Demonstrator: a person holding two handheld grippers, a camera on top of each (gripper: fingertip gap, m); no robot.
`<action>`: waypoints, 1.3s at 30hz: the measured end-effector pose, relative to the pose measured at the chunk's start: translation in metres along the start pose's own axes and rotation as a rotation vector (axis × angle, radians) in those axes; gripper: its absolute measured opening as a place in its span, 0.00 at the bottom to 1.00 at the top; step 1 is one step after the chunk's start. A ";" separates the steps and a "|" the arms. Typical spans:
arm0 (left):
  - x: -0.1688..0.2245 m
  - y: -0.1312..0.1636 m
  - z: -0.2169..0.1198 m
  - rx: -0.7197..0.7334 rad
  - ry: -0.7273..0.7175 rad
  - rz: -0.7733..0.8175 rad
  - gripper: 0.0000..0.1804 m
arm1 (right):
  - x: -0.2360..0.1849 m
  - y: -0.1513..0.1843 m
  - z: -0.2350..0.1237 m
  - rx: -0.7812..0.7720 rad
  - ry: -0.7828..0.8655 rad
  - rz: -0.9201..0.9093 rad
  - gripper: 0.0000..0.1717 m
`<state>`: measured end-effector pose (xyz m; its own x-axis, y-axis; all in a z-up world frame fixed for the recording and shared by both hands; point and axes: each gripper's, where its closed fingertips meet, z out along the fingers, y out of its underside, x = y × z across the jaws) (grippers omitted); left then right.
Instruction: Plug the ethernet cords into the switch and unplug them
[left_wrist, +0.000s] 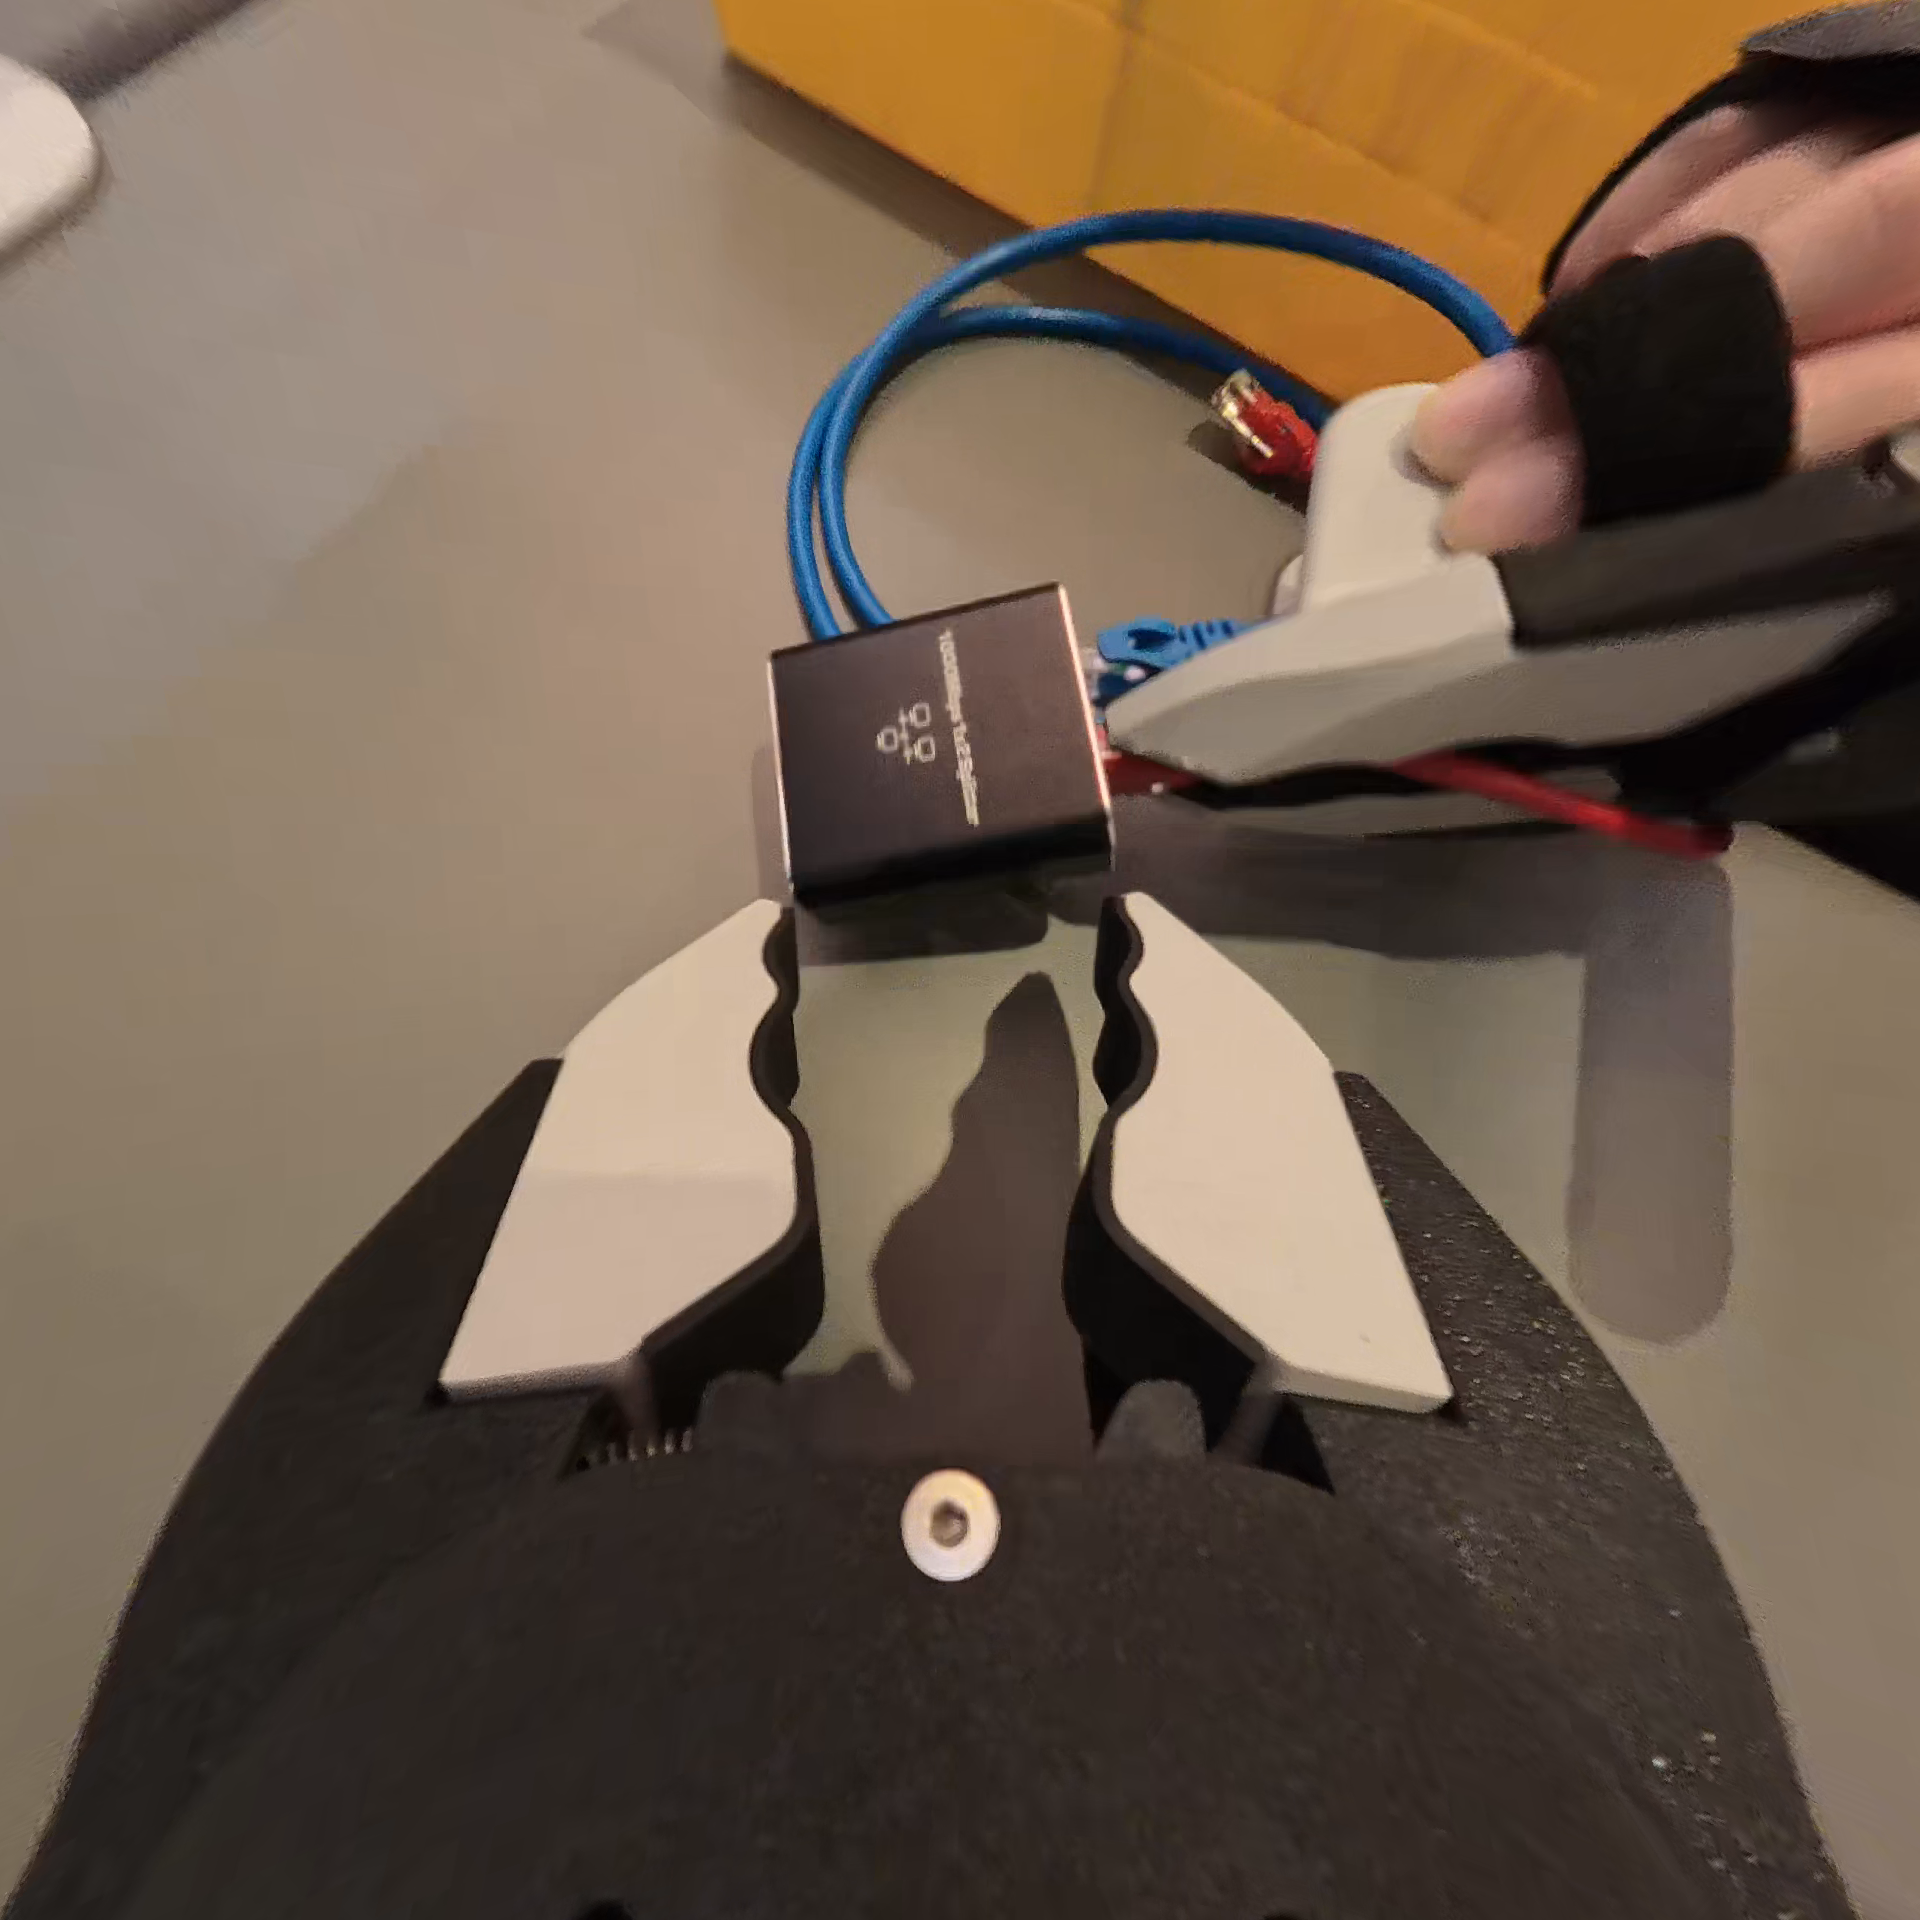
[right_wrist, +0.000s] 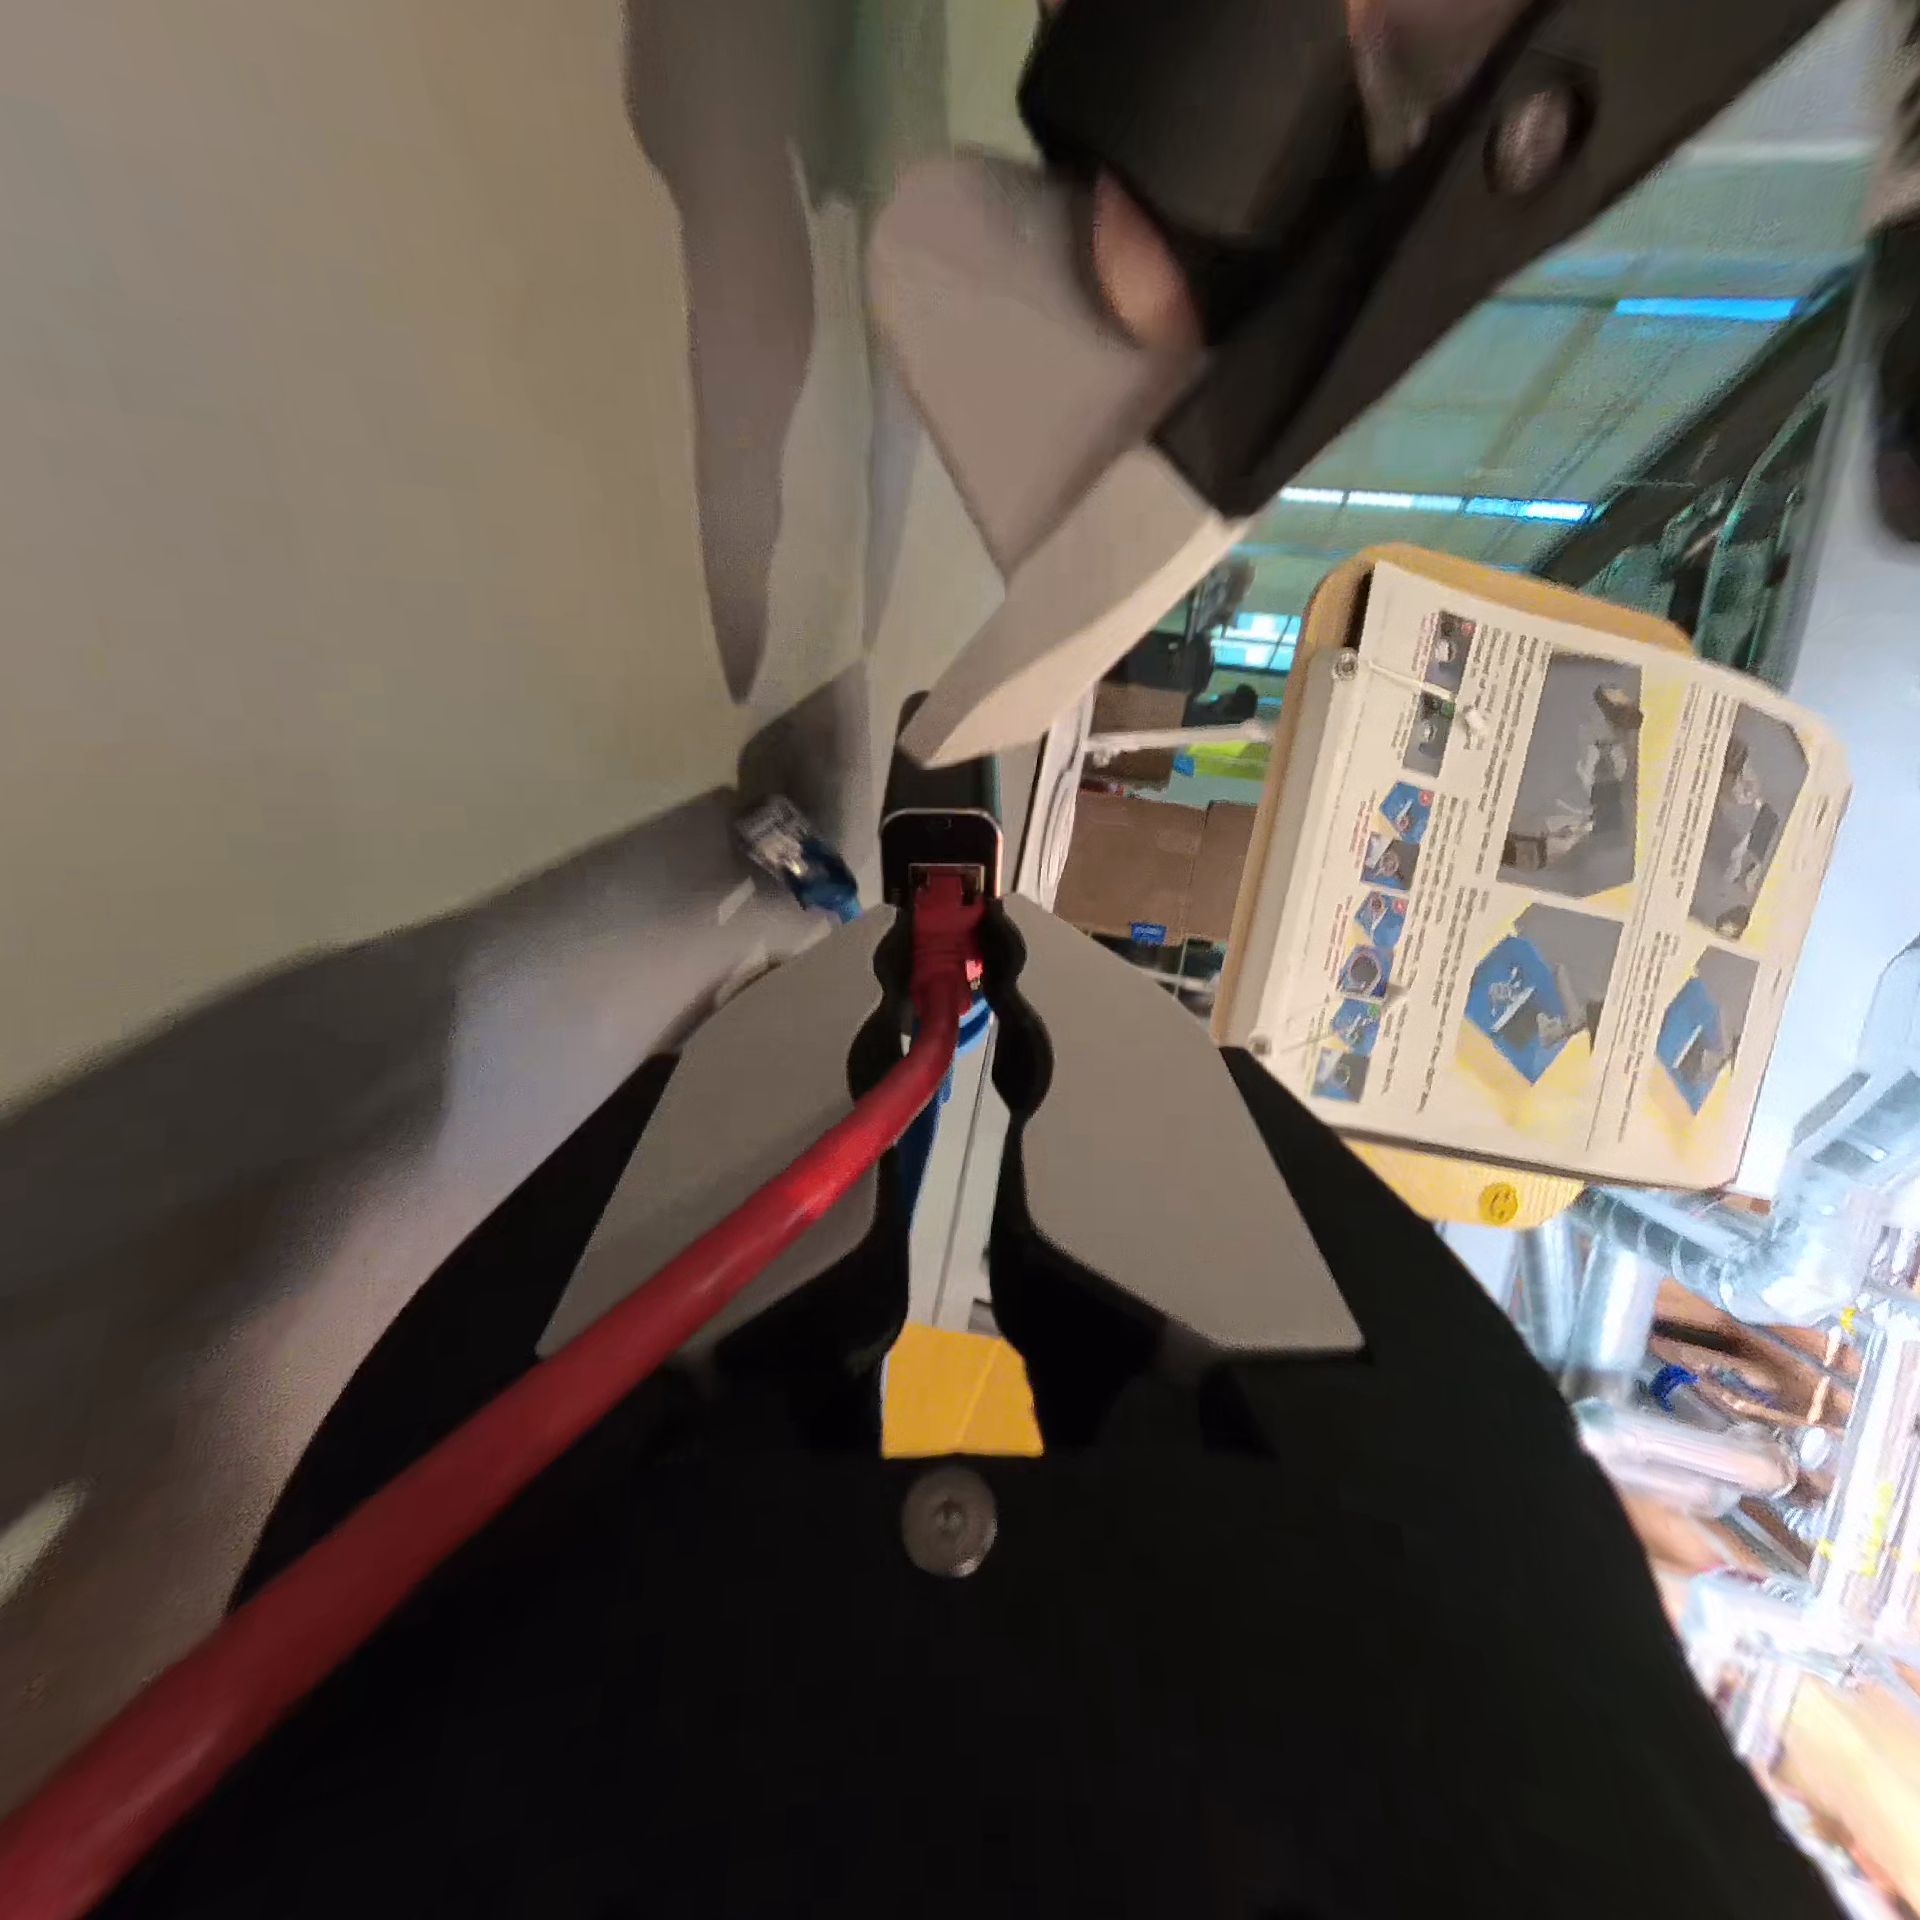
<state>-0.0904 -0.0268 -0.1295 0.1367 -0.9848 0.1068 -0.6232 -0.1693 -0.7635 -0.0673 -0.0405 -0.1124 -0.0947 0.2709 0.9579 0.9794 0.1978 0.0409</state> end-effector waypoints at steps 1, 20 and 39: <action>0.000 -0.006 -0.005 0.036 -0.015 0.041 0.33 | 0.001 0.004 0.000 -0.010 -0.009 0.029 0.08; 0.016 -0.037 0.000 0.138 -0.540 1.016 0.20 | 0.034 -0.042 -0.028 0.223 -0.221 0.344 0.07; -0.001 -0.032 0.016 -0.013 -0.624 1.087 0.22 | 0.024 -0.032 -0.022 0.220 -0.123 0.306 0.08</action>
<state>-0.0582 -0.0199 -0.1151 -0.1134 -0.4299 -0.8957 -0.6493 0.7144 -0.2607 -0.0971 -0.0611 -0.0845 0.1622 0.4566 0.8748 0.9054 0.2835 -0.3159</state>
